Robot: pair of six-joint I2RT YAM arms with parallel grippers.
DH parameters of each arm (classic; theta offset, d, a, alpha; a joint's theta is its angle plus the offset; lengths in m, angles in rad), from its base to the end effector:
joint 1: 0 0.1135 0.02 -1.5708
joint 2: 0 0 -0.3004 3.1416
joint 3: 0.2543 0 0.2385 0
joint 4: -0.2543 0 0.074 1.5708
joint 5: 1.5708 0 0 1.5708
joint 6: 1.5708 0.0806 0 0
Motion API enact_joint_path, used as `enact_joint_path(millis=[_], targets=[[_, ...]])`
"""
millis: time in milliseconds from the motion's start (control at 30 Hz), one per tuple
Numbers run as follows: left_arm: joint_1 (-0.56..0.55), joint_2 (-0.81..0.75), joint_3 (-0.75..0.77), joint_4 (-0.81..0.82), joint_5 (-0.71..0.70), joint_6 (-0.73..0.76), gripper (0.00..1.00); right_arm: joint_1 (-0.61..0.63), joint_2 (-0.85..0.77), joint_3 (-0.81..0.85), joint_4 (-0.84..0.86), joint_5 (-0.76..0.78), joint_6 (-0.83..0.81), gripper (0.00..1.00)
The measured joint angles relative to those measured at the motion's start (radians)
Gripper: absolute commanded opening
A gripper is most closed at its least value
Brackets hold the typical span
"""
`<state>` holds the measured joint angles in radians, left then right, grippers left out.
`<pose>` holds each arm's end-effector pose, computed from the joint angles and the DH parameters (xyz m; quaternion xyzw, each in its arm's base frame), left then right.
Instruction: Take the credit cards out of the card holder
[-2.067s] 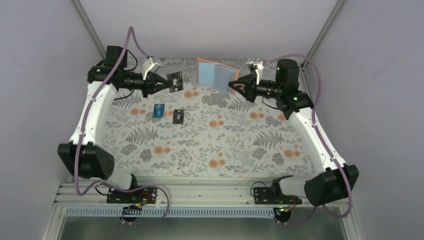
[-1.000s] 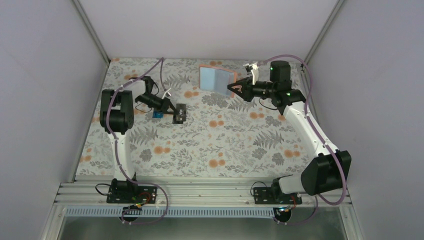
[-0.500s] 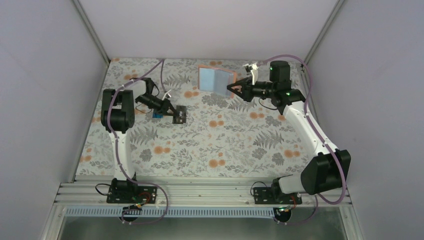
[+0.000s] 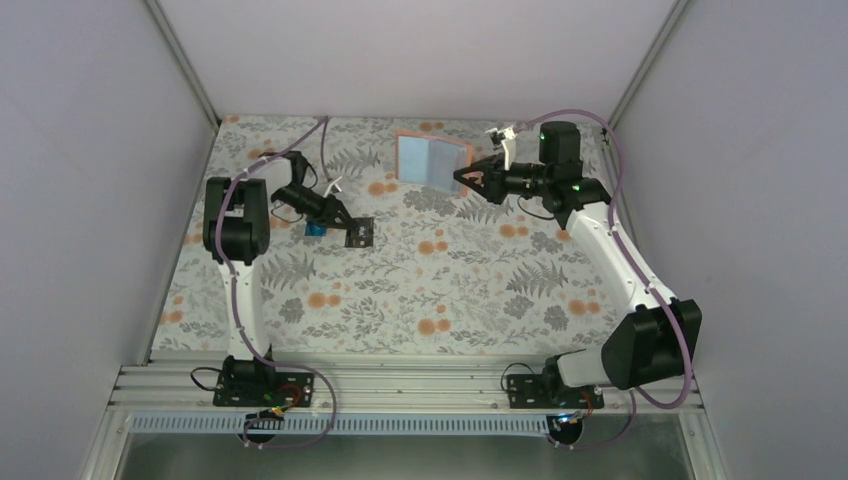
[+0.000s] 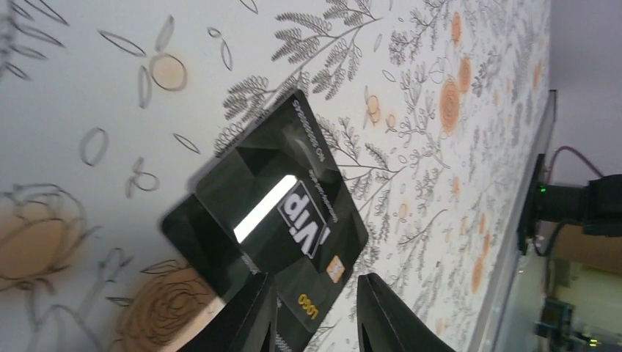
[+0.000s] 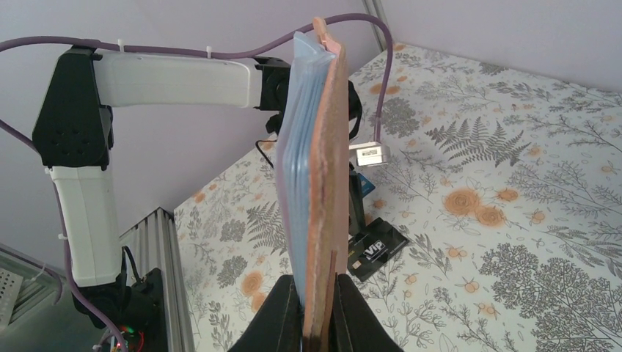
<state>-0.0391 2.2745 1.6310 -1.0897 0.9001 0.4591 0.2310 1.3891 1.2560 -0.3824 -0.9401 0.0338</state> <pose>0.4122 -0.0793 0.1296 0.1871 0.8785 -0.4393 0.0190 0.2851 0.1339 0.3779 -0.3028 0.7441 0.4472 0.3933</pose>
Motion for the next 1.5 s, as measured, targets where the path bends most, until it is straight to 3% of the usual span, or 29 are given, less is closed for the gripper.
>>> enact_joint_path(millis=[100, 200, 233, 333, 500, 733, 1100, 1167, 1267, 1367, 1400, 1500], targets=[[0.000, -0.010, 0.015, 0.016, -0.036, -0.006, 0.35, 0.000, 0.000, 0.000, -0.002, -0.004, 0.000, 0.04], [0.000, -0.049, 0.017, 0.035, -0.079, -0.009, 0.49, 0.000, 0.000, 0.000, -0.005, -0.012, -0.001, 0.04], [0.000, -0.071, 0.019, 0.036, -0.082, -0.005, 0.58, 0.000, 0.000, 0.000, -0.006, -0.018, -0.002, 0.04], [0.005, -0.143, 0.063, -0.002, -0.033, 0.060, 0.98, 0.000, 0.000, 0.000, -0.009, -0.037, -0.009, 0.04], [0.003, -0.352, 0.134, -0.062, 0.141, 0.199, 1.00, 0.007, -0.006, 0.000, -0.011, -0.076, -0.019, 0.04], [-0.089, -0.655, 0.101, -0.014, 0.234, 0.212, 1.00, 0.050, -0.031, 0.000, -0.010, -0.145, -0.036, 0.04], [-0.198, -0.690, 0.007, 0.128, 0.156, 0.102, 1.00, 0.113, -0.065, 0.000, -0.011, -0.179, -0.054, 0.04], [-0.215, -0.690, 0.007, 0.163, 0.155, 0.081, 0.93, 0.119, -0.065, 0.000, -0.011, -0.178, -0.061, 0.04], [-0.237, -0.690, 0.011, 0.183, 0.182, 0.073, 0.43, 0.120, -0.066, 0.000, -0.010, -0.179, -0.064, 0.04], [-0.248, -0.690, 0.026, 0.165, 0.225, 0.089, 0.07, 0.121, -0.068, 0.000, -0.006, -0.179, -0.063, 0.04], [-0.248, -0.690, 0.031, 0.155, 0.237, 0.097, 0.03, 0.121, -0.069, 0.000, -0.003, -0.178, -0.063, 0.04], [-0.249, -0.691, 0.043, 0.121, 0.264, 0.123, 0.02, 0.121, -0.071, 0.005, -0.004, -0.170, -0.064, 0.06]])
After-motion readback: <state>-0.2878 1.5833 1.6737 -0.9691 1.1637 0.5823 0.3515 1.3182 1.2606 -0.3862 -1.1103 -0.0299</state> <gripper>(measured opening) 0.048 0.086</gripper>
